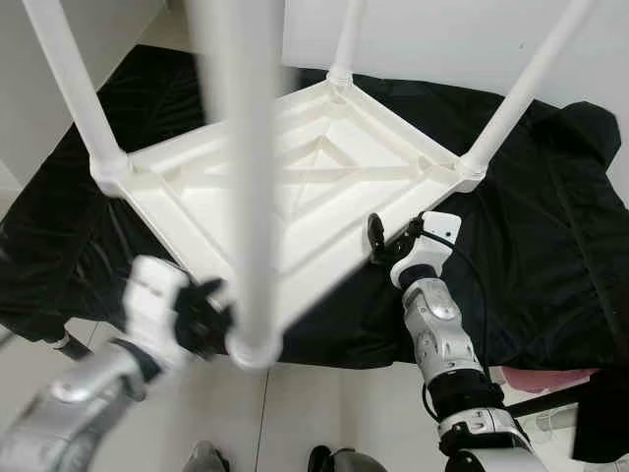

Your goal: Building children table

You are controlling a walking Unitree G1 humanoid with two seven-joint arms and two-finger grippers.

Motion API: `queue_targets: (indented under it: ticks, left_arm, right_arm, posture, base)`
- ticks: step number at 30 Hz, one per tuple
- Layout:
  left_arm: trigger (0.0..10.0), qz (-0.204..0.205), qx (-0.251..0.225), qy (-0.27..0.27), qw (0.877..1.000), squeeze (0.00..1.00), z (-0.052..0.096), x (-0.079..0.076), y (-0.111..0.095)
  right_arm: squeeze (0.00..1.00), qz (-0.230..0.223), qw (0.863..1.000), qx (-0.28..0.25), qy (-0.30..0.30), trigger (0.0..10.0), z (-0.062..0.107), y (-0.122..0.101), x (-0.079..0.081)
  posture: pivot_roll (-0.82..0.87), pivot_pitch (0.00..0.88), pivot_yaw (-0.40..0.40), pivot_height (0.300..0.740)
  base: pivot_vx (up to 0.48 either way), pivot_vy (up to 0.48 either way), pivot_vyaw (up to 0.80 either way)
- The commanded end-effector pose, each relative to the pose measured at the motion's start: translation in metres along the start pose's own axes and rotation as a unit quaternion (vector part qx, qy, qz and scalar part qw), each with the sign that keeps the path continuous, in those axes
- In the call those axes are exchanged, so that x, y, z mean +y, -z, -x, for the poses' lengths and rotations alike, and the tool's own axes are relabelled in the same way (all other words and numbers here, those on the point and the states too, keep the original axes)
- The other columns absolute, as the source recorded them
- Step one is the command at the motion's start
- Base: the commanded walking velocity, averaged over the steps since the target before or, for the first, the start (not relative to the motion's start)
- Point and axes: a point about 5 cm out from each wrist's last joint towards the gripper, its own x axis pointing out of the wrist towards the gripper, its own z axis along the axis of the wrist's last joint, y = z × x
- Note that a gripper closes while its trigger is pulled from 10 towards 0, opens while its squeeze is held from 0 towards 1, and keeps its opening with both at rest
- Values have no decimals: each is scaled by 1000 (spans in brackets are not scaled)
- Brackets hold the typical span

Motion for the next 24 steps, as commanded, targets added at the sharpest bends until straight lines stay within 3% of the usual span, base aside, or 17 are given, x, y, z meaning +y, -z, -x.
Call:
queue_targets:
  ticks: [1, 7, 11, 17, 20, 24]
  left_arm:
    - [10000, 10, 13, 40, 999, 0, -1, -6, 7]
    - [10000, 18, -2, 85, 996, 0, -22, -22, 5]
    - [10000, 23, -11, 98, 995, 0, -29, -28, 2]
    - [10000, 21, -22, 118, 993, 0, -38, -38, -1]
    - [10000, 21, -35, 134, 990, 0, -50, -46, -5]
    - [10000, 14, -47, 128, 991, 0, -62, -49, -7]
  right_arm:
    - [0, -10, 1000, 23, 11, 10000, 2, 9, -4]
    - [0, -60, 997, 55, 8, 10000, -14, 11, 2]
    - [0, -79, 995, 65, 4, 10000, -21, 10, 5]
    - [0, -62, 995, 68, -26, 10000, -30, 5, 12]
    - [0, -27, 996, 59, -59, 10000, -41, -4, 19]
    - [0, -5, 997, 55, -52, 10000, -46, -8, 18]
  posture:
    - [93, 167, -91, 740]
    - [81, 161, -83, 740]
    - [76, 158, -79, 740]
    - [67, 155, -71, 740]
    - [63, 155, -71, 740]
    - [57, 155, -69, 740]
  base:
    - [0, 0, 0]
    - [0, 0, 0]
    - [0, 0, 0]
    - [0, 0, 0]
    - [0, 0, 0]
    - [0, 0, 0]
